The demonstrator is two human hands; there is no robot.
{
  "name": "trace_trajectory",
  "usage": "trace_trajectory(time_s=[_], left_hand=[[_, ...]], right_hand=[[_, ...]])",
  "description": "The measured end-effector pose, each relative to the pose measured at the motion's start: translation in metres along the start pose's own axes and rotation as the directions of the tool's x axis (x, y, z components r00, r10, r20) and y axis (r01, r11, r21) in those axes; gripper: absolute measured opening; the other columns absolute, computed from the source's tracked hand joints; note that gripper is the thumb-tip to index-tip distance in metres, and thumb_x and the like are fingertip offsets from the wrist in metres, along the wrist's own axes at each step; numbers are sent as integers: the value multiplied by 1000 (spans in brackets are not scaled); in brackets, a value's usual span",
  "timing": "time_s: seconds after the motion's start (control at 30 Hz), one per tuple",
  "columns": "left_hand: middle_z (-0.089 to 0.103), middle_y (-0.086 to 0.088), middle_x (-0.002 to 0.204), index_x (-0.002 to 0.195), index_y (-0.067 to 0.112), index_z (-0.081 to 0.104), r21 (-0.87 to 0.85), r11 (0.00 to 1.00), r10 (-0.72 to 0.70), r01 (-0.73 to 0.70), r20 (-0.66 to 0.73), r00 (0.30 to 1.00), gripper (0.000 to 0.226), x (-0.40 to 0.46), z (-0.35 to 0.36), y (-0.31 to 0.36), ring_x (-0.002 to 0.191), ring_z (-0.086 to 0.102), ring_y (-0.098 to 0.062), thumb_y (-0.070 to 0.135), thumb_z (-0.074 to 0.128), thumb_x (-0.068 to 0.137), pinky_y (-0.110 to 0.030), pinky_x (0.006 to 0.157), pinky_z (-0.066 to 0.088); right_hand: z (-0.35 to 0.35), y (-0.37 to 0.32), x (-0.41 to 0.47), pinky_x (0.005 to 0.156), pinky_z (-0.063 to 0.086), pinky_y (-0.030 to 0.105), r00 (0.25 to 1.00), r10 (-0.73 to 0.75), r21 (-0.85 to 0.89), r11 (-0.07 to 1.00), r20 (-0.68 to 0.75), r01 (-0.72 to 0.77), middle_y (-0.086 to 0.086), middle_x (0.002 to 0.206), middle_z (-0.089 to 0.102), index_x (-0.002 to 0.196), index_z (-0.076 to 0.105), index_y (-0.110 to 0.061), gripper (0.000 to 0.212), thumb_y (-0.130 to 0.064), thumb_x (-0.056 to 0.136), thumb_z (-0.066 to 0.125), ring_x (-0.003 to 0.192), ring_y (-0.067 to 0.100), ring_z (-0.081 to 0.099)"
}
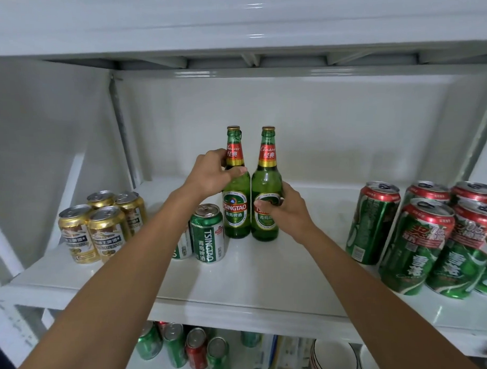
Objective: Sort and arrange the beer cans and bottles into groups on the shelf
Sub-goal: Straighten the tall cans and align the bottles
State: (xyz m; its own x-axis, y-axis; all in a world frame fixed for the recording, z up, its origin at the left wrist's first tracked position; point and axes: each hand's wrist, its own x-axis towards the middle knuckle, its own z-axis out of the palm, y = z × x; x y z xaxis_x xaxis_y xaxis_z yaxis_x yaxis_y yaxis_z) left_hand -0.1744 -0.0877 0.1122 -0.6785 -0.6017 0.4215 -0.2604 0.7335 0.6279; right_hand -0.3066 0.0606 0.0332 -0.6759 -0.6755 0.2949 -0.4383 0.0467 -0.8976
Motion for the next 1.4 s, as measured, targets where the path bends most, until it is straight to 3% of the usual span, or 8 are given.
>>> trace_trajectory(time_s=[0.2,0.5,0.63,0.77,0.9,1.03,1.17,1.4], left_hand=[[68,0,111,125,13,66,38,999,14,-14,8,1000,44,1,7,1,104,61,-18,41,74,93,-26,85,43],[68,-1,122,128,17,62,-54,997,-46,47,31,998,40,-3,9,3,115,64,-22,44,64,99,-28,87,43],[45,-7,161,162,24,27,13,993,-115,115,103,988,75,-13,3,11,145,45,-31,65,41,101,-41,111,39],[43,-9,162,160,20,32,48,998,62,-49,-342,938,66,-38,2,34,146,43,-31,56,43,105,-48,117,38],[64,-10,127,128,7,63,147,905,410,-398,-547,730,29,-64,18,82,112,55,-16,15,56,101,-16,95,37],[59,3,123,124,12,67,70,788,605,-611,-271,749,27,-67,71,127,115,53,-5,9,59,98,-11,99,37],[39,7,143,149,35,47,-98,877,481,-471,143,865,46,-57,147,160,138,39,-7,25,57,105,-23,117,31],[48,6,125,135,32,60,-71,933,360,-353,163,919,38,-40,192,170,107,57,-6,35,66,98,-4,90,40]], right_hand=[[0,5,3,100,56,41,1000,15,26,1000,24,-16,1,128,69,141,54,-22,68,-29,81,85,114,21,67],[-13,0,-1,108,51,49,989,31,61,997,141,-40,-1,139,63,149,43,-26,82,-30,80,86,124,21,63],[-44,-22,-26,123,33,43,981,-19,31,999,193,13,-7,167,30,164,12,-28,105,-27,86,82,150,17,34],[-97,-47,-82,117,42,28,958,-181,41,983,220,176,-11,148,57,145,55,-24,55,-18,94,74,135,3,54],[-165,-67,-125,97,57,27,930,-353,-14,934,99,356,-7,112,76,114,76,-14,21,-10,94,70,111,14,71],[-240,-65,-131,92,55,21,897,-434,-303,868,-80,393,-15,101,77,105,78,-23,14,-19,93,72,103,7,72],[-283,-44,-113,95,51,35,920,-389,-700,647,37,302,-18,109,72,112,74,-29,21,-38,95,65,105,5,60],[-285,-31,-100,97,45,43,949,-218,-865,402,227,299,-18,84,65,95,67,-37,56,-82,81,36,89,12,57]])
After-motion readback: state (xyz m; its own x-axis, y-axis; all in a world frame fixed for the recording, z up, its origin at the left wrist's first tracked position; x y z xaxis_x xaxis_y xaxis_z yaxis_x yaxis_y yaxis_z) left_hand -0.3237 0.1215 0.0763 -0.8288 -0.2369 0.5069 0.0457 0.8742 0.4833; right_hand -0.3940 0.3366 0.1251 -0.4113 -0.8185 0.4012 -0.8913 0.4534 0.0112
